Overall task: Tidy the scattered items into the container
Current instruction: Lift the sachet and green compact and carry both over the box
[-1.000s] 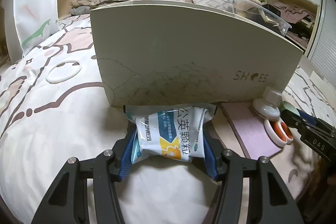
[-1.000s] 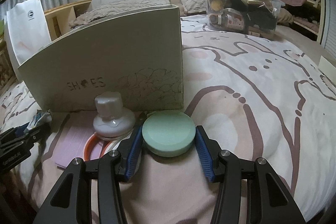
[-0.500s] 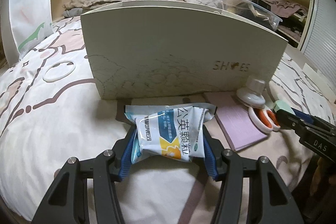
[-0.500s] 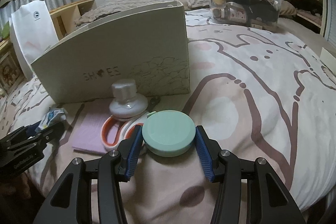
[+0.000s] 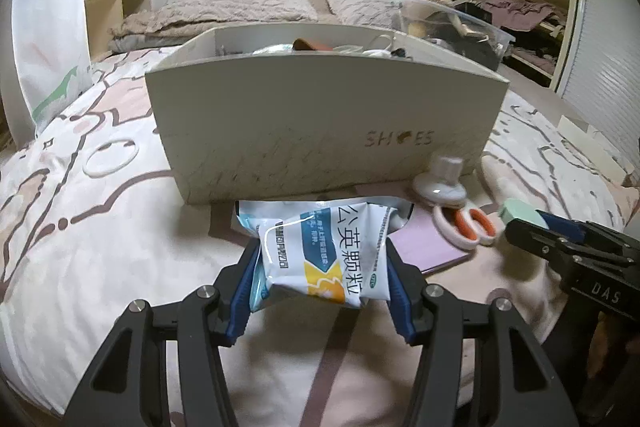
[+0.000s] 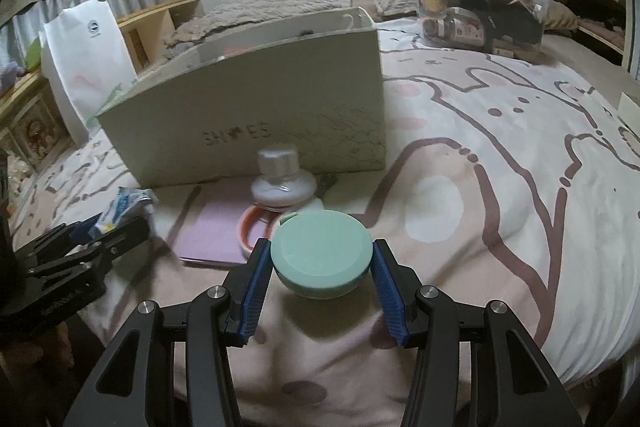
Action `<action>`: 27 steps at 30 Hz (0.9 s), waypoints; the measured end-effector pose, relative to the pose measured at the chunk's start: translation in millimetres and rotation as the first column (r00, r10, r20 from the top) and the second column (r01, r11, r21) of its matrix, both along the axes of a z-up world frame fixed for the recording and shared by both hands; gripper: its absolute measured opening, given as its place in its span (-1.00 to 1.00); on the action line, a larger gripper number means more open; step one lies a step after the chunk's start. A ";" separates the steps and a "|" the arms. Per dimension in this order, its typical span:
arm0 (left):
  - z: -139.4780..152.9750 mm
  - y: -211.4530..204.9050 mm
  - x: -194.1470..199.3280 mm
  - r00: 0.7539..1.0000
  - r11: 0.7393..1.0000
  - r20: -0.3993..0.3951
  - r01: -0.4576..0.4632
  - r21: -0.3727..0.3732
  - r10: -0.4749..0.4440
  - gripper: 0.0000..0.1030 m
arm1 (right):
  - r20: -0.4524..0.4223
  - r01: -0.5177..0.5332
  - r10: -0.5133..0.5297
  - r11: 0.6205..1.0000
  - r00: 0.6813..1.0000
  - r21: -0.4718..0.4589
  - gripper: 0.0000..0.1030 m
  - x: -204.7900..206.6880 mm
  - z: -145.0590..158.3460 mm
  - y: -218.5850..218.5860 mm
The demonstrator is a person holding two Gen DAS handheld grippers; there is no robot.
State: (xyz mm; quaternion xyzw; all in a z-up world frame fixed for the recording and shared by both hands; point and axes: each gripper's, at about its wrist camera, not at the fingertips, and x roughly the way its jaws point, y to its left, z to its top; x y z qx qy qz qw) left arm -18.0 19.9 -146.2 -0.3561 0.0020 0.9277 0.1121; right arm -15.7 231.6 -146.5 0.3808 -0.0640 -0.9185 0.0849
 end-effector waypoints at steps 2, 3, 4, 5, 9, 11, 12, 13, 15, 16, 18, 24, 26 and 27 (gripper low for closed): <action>6.1 0.6 2.1 1.000 1.000 -0.011 0.006 0.005 -0.006 0.09 | -0.010 -0.011 0.011 1.000 1.000 -0.005 -0.01 1.7 6.0 -2.1; 8.6 0.7 3.0 1.000 1.000 -0.016 0.008 0.008 -0.008 0.09 | -0.018 -0.017 0.017 1.000 1.000 -0.007 -0.01 2.7 10.1 -3.4; 11.7 0.0 3.6 1.000 1.000 -0.021 0.011 0.012 -0.010 0.09 | -0.025 -0.024 0.024 1.000 0.999 -0.008 -0.01 3.3 14.3 -4.4; 15.1 -0.2 3.9 1.000 1.000 -0.027 0.013 0.015 -0.013 0.09 | -0.031 -0.028 0.028 1.000 0.999 -0.010 -0.01 3.5 17.6 -5.0; 29.3 0.6 3.7 0.998 0.999 -0.056 0.023 0.028 -0.021 0.09 | -0.054 -0.049 0.047 0.998 0.997 -0.043 -0.01 2.4 31.8 -5.6; 34.9 1.8 1.5 0.997 0.999 -0.068 0.027 0.032 -0.025 0.09 | -0.063 -0.055 0.051 0.997 0.997 -0.055 -0.01 -0.5 37.8 -6.1; 37.5 2.2 0.1 0.997 0.999 -0.074 0.028 0.033 -0.025 0.09 | -0.071 -0.058 0.054 0.997 0.996 -0.059 -0.01 -2.0 41.3 -7.0; 39.9 2.8 -1.4 0.996 0.999 -0.081 0.027 0.035 -0.024 0.09 | -0.078 -0.060 0.055 0.996 0.995 -0.059 -0.01 -3.2 43.9 -7.6; 44.4 3.0 -4.0 0.995 0.999 -0.094 0.028 0.039 -0.024 0.09 | -0.091 -0.062 0.056 0.996 0.994 -0.058 -0.01 -6.2 49.7 -8.8; 47.0 3.0 -5.4 0.995 0.999 -0.100 0.028 0.043 -0.024 0.09 | -0.098 -0.062 0.056 0.996 0.994 -0.057 -0.01 -7.5 52.3 -9.5; 52.7 2.6 -8.5 0.993 0.998 -0.113 0.033 0.050 -0.027 0.09 | -0.109 -0.063 0.057 0.996 0.992 -0.058 -0.01 -9.7 56.1 -10.5; 68.4 2.4 -16.6 0.988 0.998 -0.152 0.036 0.056 -0.027 0.09 | -0.139 -0.066 0.056 0.995 0.989 -0.068 -0.01 -16.4 67.7 -11.8; 73.9 1.8 -20.1 0.986 0.998 -0.166 0.037 0.058 -0.027 0.09 | -0.147 -0.066 0.055 0.995 0.988 -0.075 -0.01 -19.6 71.5 -11.2; 76.5 2.0 -21.7 0.985 0.998 -0.173 0.037 0.058 -0.026 0.09 | -0.154 -0.067 0.054 0.995 0.987 -0.078 -0.01 -21.6 73.8 -10.7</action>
